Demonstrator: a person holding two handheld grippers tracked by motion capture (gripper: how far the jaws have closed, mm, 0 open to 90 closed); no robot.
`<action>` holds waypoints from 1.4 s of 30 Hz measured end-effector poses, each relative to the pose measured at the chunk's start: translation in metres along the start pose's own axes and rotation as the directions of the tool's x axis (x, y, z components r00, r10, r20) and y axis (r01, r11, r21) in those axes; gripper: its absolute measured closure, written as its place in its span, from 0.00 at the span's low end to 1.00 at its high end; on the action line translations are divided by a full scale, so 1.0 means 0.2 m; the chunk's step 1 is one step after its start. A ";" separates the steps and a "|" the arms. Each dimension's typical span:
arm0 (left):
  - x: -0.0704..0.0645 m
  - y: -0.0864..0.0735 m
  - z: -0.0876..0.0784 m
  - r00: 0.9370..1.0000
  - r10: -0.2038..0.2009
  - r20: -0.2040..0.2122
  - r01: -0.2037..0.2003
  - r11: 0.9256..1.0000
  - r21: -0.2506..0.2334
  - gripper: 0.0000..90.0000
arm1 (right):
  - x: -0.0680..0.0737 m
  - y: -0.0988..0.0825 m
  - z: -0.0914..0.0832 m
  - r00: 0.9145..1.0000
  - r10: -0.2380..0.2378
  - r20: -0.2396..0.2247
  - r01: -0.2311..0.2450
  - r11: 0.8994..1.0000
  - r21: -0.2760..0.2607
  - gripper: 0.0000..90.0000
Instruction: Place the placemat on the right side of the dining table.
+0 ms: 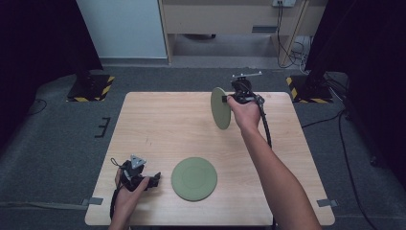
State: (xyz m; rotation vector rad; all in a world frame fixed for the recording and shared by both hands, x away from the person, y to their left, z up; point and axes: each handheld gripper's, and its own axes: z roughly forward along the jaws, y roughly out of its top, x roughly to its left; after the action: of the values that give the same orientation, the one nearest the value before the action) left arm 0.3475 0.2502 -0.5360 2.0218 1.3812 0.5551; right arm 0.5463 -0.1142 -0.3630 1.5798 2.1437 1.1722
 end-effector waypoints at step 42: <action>0.01 0.05 0.05 0.999 -0.019 -0.027 0.019 1.000 -0.003 0.00 | -0.29 -0.14 -0.08 0.994 0.092 0.061 -0.091 0.996 -0.022 0.95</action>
State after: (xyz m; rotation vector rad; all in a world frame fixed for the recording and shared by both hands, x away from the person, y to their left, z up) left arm 0.3605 0.2464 -0.5364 2.0038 1.4130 0.5777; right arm 0.5398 -0.1753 -0.3869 1.6999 2.0359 1.1515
